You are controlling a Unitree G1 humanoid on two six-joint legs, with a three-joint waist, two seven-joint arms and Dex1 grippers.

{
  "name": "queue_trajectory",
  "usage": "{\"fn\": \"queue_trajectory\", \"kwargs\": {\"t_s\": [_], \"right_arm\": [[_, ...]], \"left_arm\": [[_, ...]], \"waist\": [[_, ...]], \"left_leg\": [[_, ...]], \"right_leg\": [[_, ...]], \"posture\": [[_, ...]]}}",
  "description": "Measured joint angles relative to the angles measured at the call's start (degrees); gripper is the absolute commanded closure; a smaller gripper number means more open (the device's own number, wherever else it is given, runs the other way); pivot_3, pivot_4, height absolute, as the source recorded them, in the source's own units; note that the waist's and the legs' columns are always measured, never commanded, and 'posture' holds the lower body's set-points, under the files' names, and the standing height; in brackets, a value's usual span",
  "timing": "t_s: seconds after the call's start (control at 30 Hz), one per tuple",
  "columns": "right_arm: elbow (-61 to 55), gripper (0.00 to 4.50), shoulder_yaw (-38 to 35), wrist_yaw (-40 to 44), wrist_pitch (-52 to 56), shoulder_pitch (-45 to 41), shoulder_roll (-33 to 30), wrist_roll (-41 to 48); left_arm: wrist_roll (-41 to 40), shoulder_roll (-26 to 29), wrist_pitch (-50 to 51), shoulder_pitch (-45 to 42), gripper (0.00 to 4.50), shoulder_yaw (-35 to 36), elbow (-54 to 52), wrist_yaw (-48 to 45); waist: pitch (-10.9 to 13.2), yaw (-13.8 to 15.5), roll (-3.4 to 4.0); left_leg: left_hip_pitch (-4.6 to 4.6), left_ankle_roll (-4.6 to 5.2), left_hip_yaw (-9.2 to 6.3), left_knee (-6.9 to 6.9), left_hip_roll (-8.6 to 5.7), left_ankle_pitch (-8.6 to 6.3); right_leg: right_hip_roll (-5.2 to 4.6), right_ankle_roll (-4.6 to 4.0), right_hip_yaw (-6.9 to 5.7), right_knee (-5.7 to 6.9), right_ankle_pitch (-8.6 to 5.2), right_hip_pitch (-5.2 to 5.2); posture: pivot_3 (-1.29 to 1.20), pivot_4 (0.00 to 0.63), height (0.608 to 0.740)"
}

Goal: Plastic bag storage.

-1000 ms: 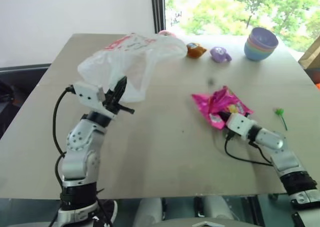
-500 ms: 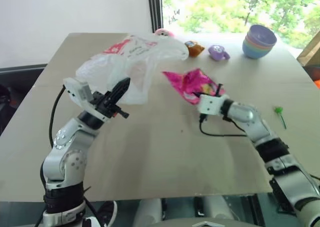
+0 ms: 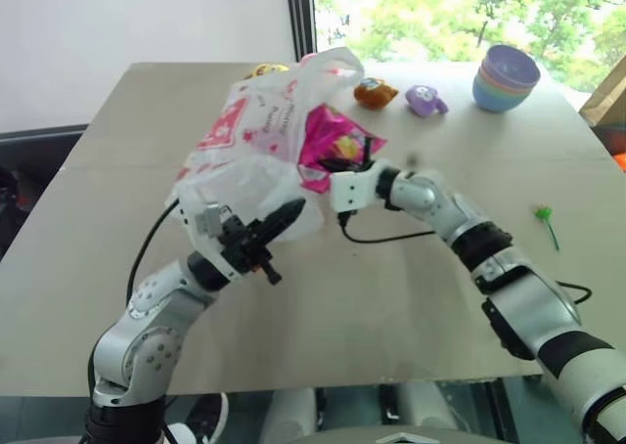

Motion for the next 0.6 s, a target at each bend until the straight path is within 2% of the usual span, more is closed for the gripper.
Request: {"fn": "queue_trajectory", "kwargs": {"t_s": [0.27, 0.4, 0.6], "right_arm": [[0.74, 4.48, -2.94, 0.84, 0.47, 0.76, 1.99, 6.18], [-3.35, 4.48, -7.37, 1.3, 4.96, 4.06, 2.96, 12.74], [-12.1, 4.48, -13.43, -2.08, 10.32, 8.67, 1.04, 16.09]], "left_arm": [[1.82, -0.3, -0.62, -4.06, 4.5, -4.11, 1.52, -4.2], [3.11, -1.44, -0.61, -6.9, 4.5, -8.36, 4.16, -7.02], [4.77, -2.05, -0.86, -14.79, 4.5, -10.72, 9.94, -11.79]], "waist": [[0.01, 0.08, 0.01], [0.04, 0.1, 0.02], [0.05, 0.43, 0.02]], "left_leg": [[-0.02, 0.0, 0.01, 0.0, -0.01, 0.0], [-0.04, 0.0, -0.01, 0.0, 0.0, 0.0], [-0.08, 0.0, -0.02, 0.0, -0.05, 0.0]], "right_leg": [[-0.02, 0.0, 0.0, -0.02, 0.0, 0.0], [-0.01, 0.0, -0.02, 0.0, 0.0, -0.01], [-0.01, 0.01, -0.04, -0.04, 0.0, 0.0]], "posture": [[0.0, 0.15, 0.74], [0.0, 0.15, 0.74], [0.0, 0.15, 0.74]]}}
